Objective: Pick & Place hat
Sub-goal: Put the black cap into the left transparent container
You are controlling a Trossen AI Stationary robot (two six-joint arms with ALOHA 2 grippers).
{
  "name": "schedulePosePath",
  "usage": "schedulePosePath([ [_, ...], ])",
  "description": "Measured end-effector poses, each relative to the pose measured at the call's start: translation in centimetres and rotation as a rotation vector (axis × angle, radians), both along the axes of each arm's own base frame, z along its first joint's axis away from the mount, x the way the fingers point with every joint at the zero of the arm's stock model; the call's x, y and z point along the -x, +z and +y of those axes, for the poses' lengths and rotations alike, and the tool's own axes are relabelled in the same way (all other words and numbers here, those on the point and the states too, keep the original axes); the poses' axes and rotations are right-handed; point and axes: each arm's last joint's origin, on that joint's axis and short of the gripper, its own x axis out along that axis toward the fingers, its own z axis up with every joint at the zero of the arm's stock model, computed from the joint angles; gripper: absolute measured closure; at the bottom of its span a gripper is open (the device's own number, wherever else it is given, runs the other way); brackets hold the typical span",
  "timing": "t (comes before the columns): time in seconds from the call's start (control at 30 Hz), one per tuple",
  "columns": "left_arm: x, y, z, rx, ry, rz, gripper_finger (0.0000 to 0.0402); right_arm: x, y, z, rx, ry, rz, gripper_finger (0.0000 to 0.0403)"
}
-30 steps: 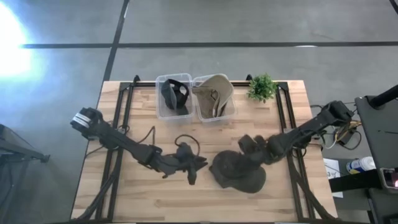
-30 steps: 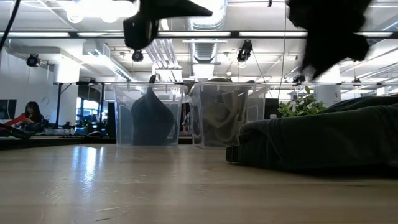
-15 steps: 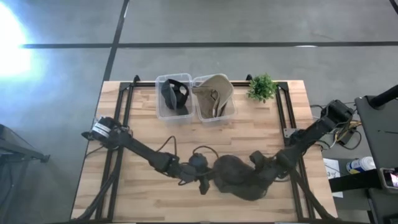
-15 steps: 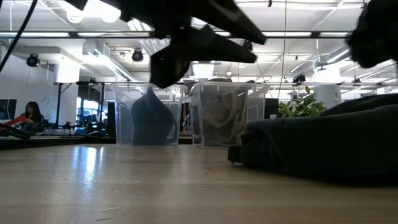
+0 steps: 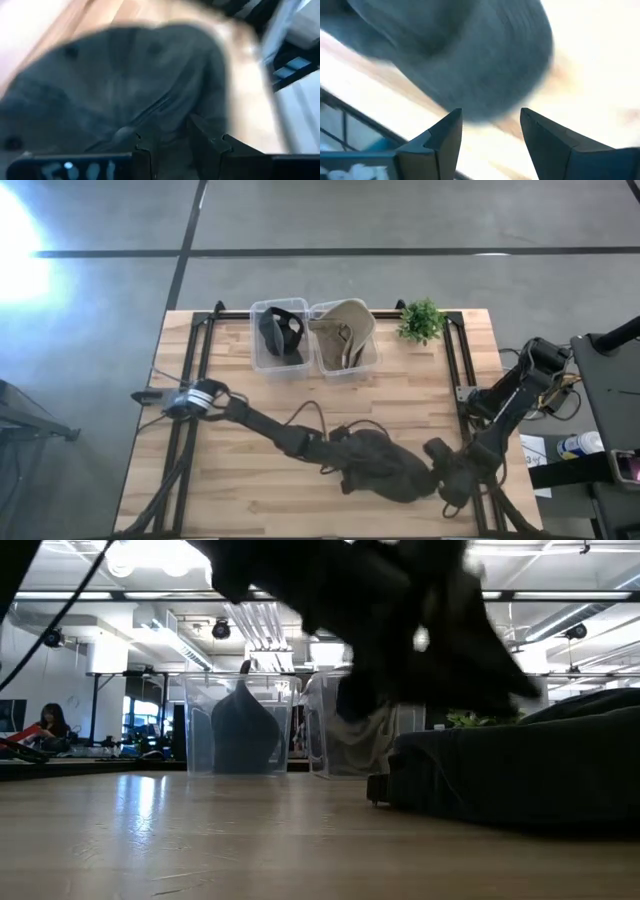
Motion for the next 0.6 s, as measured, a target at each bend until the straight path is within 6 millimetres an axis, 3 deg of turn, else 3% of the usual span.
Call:
schedulePosePath([
  [0.17,-0.1,-3.2,0.6,-0.059,0.025,0.238,0.031,0.9,-0.8,1.1,-0.026,0.041,0.067,0.0207],
  [0.43,1.0,-3.5,-0.8,-0.011,-0.008,0.324,0.031,-0.2,-2.3,2.1,0.025,0.004,-0.039,0.0207],
  [0.6,1.7,-3.6,-2.2,0.042,0.006,0.335,0.031,-1.0,-4.5,3.2,0.028,-0.002,-0.068,0.0207],
])
